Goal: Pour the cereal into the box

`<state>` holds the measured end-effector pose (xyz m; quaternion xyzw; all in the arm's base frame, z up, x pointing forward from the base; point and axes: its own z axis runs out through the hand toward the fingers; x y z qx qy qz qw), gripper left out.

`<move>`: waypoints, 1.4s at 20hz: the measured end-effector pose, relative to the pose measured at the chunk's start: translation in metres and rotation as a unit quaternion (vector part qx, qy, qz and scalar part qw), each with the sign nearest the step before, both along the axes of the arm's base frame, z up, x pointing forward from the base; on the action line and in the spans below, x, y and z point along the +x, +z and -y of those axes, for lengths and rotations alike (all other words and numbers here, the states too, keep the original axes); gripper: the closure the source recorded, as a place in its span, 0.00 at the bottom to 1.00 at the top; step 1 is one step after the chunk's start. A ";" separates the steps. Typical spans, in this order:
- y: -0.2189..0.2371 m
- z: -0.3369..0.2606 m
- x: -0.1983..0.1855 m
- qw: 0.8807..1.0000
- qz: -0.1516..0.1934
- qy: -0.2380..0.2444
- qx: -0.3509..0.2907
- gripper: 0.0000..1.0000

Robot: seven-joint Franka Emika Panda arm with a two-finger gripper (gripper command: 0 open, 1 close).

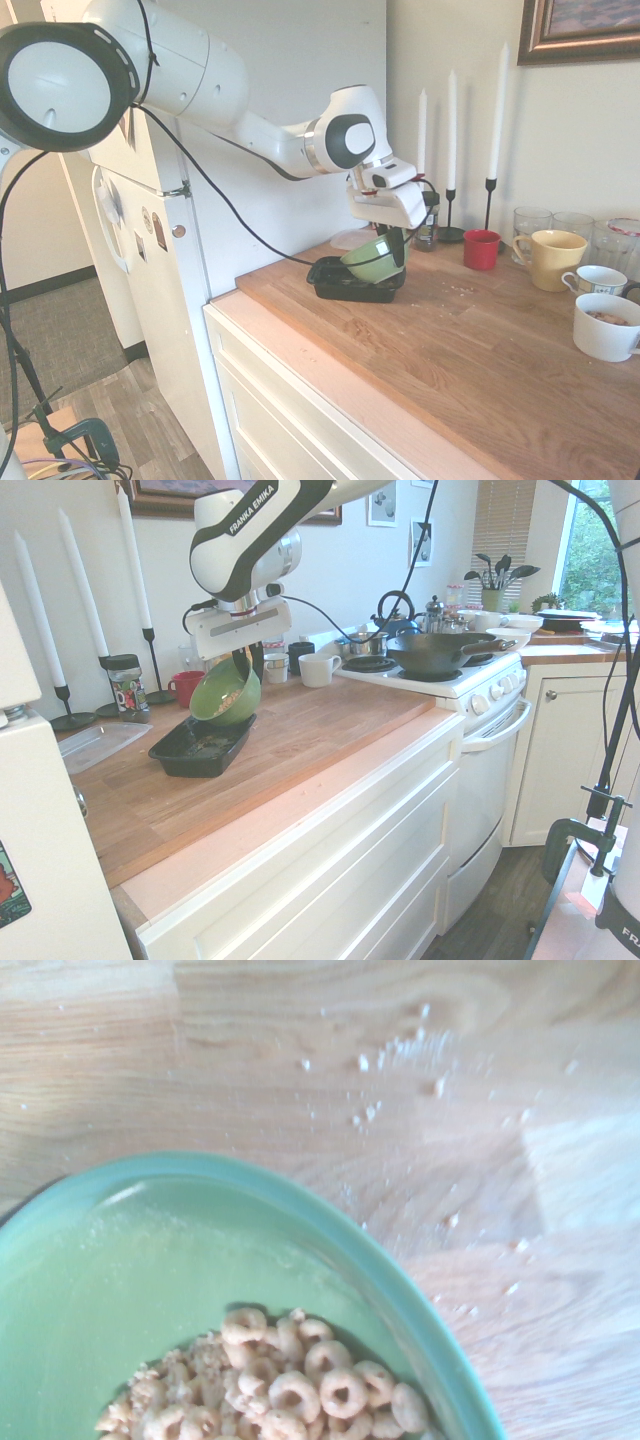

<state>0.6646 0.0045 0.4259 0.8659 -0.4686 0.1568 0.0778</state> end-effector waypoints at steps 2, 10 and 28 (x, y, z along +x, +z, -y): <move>0.009 -0.019 -0.003 0.999 0.011 0.010 -0.036 1.00; 0.010 -0.070 -0.016 0.976 0.029 0.059 -0.207 1.00; -0.041 -0.115 -0.030 0.875 0.051 0.171 -0.450 1.00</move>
